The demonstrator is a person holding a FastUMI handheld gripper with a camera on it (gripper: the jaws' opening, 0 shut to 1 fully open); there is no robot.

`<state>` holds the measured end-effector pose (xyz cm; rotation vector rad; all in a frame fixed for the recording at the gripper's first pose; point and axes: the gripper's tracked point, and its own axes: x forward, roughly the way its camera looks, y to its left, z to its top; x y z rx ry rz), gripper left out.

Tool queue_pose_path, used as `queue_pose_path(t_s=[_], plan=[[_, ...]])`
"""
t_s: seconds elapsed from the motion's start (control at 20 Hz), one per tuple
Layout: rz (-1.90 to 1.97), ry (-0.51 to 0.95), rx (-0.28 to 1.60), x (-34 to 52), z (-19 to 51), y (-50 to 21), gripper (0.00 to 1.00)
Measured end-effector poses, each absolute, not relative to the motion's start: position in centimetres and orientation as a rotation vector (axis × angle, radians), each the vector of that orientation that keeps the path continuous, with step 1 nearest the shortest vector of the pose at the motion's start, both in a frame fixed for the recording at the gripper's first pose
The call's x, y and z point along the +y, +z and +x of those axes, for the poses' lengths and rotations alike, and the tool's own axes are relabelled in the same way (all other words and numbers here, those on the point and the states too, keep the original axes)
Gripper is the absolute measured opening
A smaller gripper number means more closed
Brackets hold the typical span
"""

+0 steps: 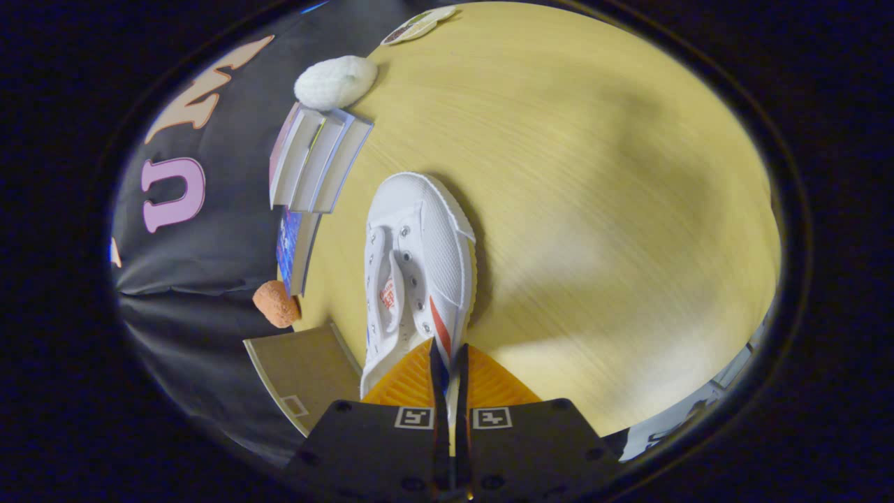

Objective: Open the storage box then place both shoes into the box .Put the left shoe in first, then the right shoe, with the right side of both shoes facing outward in a uniform manner.

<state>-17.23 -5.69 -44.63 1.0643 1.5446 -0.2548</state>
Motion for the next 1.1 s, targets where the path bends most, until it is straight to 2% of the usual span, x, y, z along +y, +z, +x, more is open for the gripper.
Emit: queue_pose_path(t_s=[0.25,0.55,0.75,0.95,1.1], plan=[[1.19,-0.128,1.526,0.3,-14.8,-39.8,0.06],[1.29,0.104,1.45,9.1,-9.9,-30.5,0.06],[1.269,0.242,1.459,14.4,-9.3,-26.1,0.06],[1.169,0.322,1.528,19.1,-10.6,-25.6,0.06],[1.096,0.309,1.586,21.5,-12.2,-27.1,0.06]])
